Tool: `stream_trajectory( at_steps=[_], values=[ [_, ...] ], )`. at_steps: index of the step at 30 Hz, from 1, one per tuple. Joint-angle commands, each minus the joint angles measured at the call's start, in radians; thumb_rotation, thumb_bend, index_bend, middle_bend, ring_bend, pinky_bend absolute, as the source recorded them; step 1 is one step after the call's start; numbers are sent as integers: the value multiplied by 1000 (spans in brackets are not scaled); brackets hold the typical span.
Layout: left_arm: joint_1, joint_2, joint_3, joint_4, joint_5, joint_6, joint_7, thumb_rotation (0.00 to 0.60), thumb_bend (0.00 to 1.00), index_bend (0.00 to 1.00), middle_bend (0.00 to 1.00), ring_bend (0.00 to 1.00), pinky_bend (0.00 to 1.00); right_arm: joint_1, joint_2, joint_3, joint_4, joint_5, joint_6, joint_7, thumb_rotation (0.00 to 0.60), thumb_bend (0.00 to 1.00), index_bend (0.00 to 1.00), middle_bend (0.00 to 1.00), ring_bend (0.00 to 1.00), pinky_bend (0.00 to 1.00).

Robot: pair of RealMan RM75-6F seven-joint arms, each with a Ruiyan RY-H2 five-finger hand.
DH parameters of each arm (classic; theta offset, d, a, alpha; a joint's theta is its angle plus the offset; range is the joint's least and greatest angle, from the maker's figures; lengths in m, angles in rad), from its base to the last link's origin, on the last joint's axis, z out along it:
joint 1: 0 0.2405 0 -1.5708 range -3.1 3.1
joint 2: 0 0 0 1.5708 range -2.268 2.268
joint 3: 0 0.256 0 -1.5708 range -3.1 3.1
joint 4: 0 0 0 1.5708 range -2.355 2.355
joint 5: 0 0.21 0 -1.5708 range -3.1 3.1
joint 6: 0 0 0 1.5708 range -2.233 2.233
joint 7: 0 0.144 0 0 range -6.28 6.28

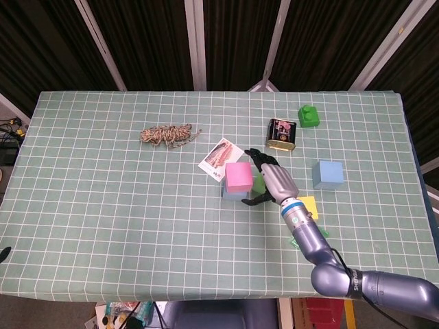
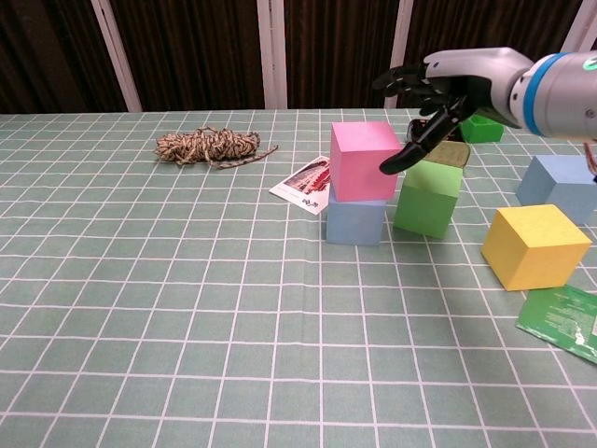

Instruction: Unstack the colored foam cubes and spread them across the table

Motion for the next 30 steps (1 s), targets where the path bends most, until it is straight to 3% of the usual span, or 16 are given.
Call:
stream_trajectory(
  at_steps=[1, 14, 23, 27, 30],
  values=[
    [0, 1, 1, 0, 2, 1, -1, 600, 195, 190, 0, 0, 80, 30, -39, -13, 19, 7, 26, -33, 600, 92, 0, 26, 0, 0],
    [-1, 8, -3, 2, -6, -4, -14, 600, 195, 191, 0, 0, 80, 126, -162, -10, 80, 60, 113, -145, 600, 93, 24, 112, 0, 0],
    [0, 10, -5, 1, -11, -3, -13, 600, 195, 200, 0, 0, 80, 180, -192, -12, 161, 130, 151, -260, 600, 93, 36, 168, 0, 0],
    [-2, 12, -4, -1, -11, -5, -10, 600, 195, 204, 0, 0, 80, 190, -189, -12, 169, 161, 179, -307, 600, 93, 54, 250, 5, 0],
    [-2, 12, -6, -1, -13, -3, -14, 600, 195, 204, 0, 0, 80, 188, -185, -10, 157, 166, 188, -314, 600, 93, 112, 379, 93, 0]
  ],
)
